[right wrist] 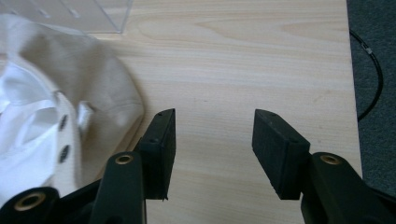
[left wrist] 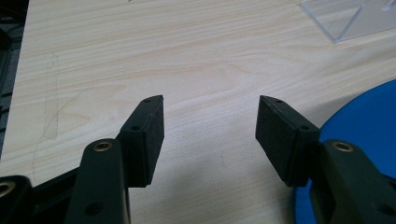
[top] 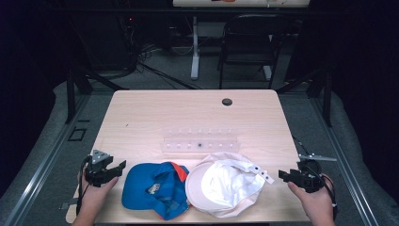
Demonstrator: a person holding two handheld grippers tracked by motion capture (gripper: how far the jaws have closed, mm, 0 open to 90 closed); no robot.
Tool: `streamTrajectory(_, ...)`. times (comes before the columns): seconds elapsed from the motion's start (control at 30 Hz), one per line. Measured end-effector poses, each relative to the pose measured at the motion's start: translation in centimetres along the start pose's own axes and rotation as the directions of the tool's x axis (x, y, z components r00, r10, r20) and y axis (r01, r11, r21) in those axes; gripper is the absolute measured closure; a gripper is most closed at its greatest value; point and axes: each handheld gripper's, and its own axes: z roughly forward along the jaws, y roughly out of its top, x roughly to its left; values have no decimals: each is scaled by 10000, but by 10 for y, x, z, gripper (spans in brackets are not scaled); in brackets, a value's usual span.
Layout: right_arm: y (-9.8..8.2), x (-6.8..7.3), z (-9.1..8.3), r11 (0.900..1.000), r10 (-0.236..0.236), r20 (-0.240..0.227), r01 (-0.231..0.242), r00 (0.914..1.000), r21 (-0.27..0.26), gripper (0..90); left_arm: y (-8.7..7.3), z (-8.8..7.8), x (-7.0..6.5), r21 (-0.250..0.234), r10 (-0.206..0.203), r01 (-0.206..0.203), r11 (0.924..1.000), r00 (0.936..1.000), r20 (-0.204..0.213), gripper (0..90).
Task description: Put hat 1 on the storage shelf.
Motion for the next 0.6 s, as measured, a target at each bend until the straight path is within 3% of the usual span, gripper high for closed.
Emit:
streamTrajectory(0.3, 25, 15, -12, 9960, 93, -652, -34, 9978, 896, 522, 0, 0, 1, 20, 67, -67, 10000, 10000, -49, 425)
streamTrajectory(0.5, 38, 20, -12, 9860, 402, -1291, -184, 9908, 1658, 529, 0, 1, 0, 17, 102, -101, 9999, 9999, -30, 424)
streamTrajectory(0.6, 43, 24, -11, 9771, 625, -1707, -254, 9833, 2114, 525, 0, 1, 0, 38, 111, -111, 9999, 9999, -32, 424)
